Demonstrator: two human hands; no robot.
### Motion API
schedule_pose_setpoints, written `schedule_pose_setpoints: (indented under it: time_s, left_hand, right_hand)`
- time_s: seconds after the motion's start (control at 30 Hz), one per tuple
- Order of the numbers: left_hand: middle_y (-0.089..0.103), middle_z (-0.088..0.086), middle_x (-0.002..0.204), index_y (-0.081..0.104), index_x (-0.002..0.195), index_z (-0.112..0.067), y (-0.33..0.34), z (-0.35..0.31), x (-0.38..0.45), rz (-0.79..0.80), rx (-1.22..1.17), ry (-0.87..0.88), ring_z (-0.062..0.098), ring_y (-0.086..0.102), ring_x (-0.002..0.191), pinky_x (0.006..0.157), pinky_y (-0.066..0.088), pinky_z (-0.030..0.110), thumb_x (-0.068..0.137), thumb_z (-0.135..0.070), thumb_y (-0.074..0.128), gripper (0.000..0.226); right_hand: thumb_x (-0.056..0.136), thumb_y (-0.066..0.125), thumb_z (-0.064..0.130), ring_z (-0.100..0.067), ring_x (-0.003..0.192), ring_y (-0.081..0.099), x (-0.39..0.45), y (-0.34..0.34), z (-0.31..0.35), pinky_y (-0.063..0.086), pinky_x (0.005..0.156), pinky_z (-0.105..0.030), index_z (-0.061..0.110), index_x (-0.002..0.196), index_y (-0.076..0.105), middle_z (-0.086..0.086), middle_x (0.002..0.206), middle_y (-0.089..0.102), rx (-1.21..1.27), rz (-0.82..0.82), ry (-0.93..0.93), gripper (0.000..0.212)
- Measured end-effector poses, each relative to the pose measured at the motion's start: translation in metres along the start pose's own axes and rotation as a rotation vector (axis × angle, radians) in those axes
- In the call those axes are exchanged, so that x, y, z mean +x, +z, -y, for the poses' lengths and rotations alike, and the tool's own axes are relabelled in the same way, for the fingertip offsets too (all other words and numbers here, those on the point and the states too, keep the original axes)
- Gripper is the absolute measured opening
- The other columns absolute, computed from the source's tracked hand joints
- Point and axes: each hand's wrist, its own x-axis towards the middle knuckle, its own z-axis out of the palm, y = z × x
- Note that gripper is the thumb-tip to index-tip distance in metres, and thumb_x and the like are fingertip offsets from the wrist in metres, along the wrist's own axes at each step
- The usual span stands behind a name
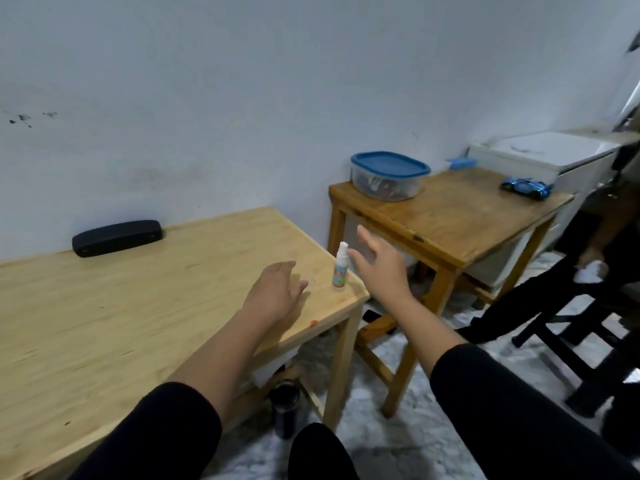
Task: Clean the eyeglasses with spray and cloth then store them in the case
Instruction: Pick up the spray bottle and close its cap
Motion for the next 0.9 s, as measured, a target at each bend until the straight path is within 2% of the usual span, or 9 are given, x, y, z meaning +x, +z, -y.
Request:
schedule_pose_setpoints:
  time_s: [0.07,0.17,0.2,0.27,0.37,0.43,0.63,0.77,0.9]
  left_hand:
    - [0.039,0.007,0.147,0.034,0.142,-0.018,0.008,0.004,-0.003,0.007,-0.023,-0.020,0.023,0.033,0.136,0.112,0.028,0.034,0.093,-0.041,0.048,0.056]
    - [0.041,0.005,0.146,0.036,0.141,-0.020,0.015,0.007,-0.003,-0.004,-0.085,-0.023,0.023,0.035,0.134,0.110,0.029,0.033,0.092,-0.039,0.051,0.055]
    - [0.042,0.004,0.145,0.037,0.141,-0.021,0.017,0.007,-0.002,-0.015,-0.107,-0.019,0.023,0.036,0.134,0.110,0.029,0.033,0.092,-0.038,0.053,0.054]
    - [0.045,0.002,0.143,0.041,0.138,-0.024,0.018,0.005,0.002,-0.045,-0.160,-0.013,0.022,0.040,0.132,0.109,0.031,0.033,0.090,-0.036,0.057,0.052]
    - [0.051,0.000,0.139,0.048,0.133,-0.029,0.021,0.002,0.007,-0.078,-0.220,0.012,0.020,0.044,0.129,0.109,0.035,0.035,0.088,-0.033,0.060,0.046]
    - [0.053,-0.003,0.137,0.052,0.129,-0.031,0.023,0.000,0.010,-0.091,-0.236,0.022,0.018,0.045,0.127,0.107,0.036,0.032,0.088,-0.031,0.061,0.042]
    - [0.065,-0.005,0.120,0.065,0.114,-0.028,0.030,0.000,0.017,-0.106,-0.299,0.067,0.013,0.057,0.112,0.092,0.038,0.019,0.086,-0.023,0.063,0.028]
    - [0.069,-0.004,0.107,0.067,0.112,-0.021,0.028,-0.003,0.018,-0.125,-0.337,0.067,0.006,0.058,0.092,0.082,0.040,0.016,0.088,-0.020,0.061,0.024]
    - [0.068,-0.006,0.099,0.066,0.106,-0.023,0.030,-0.005,0.020,-0.102,-0.372,0.036,0.002,0.058,0.085,0.070,0.039,0.008,0.089,-0.019,0.061,0.019]
  right_hand:
    - [0.086,0.066,0.019,-0.013,0.125,0.050,-0.010,0.010,-0.010,0.043,0.104,-0.029,0.016,0.136,0.047,-0.004,0.138,0.054,0.172,-0.003,0.098,0.053]
    - [0.083,0.068,0.008,-0.005,0.116,0.053,-0.018,0.024,-0.018,0.045,0.085,-0.005,0.011,0.134,0.049,-0.004,0.134,0.056,0.441,-0.009,0.241,0.055]
    - [0.082,0.068,0.006,-0.004,0.113,0.053,-0.019,0.028,-0.019,0.044,0.081,-0.001,0.010,0.133,0.049,-0.004,0.133,0.057,0.490,-0.017,0.264,0.055]
    - [0.081,0.068,0.004,-0.004,0.111,0.056,-0.017,0.034,-0.022,0.046,0.084,-0.006,0.009,0.132,0.051,-0.005,0.131,0.059,0.558,-0.031,0.286,0.054]
    - [0.081,0.068,0.003,-0.007,0.109,0.061,-0.013,0.039,-0.024,0.050,0.095,-0.023,0.010,0.129,0.054,-0.005,0.126,0.063,0.608,-0.045,0.291,0.051]
    - [0.081,0.069,0.004,-0.007,0.107,0.063,-0.010,0.041,-0.026,0.052,0.094,-0.027,0.012,0.126,0.058,-0.004,0.120,0.066,0.620,-0.053,0.279,0.048]
    - [0.080,0.071,0.004,0.001,0.092,0.067,-0.008,0.050,-0.029,0.053,0.078,-0.013,0.013,0.120,0.063,0.000,0.107,0.070,0.680,-0.104,0.272,0.042]
    - [0.079,0.071,0.004,-0.001,0.094,0.067,-0.007,0.051,-0.030,0.053,0.082,-0.015,0.010,0.120,0.063,-0.001,0.106,0.070,0.682,-0.124,0.259,0.042]
    - [0.079,0.071,0.005,-0.005,0.097,0.067,-0.006,0.049,-0.032,0.054,0.084,-0.018,0.010,0.120,0.062,-0.002,0.108,0.070,0.683,-0.105,0.248,0.042]
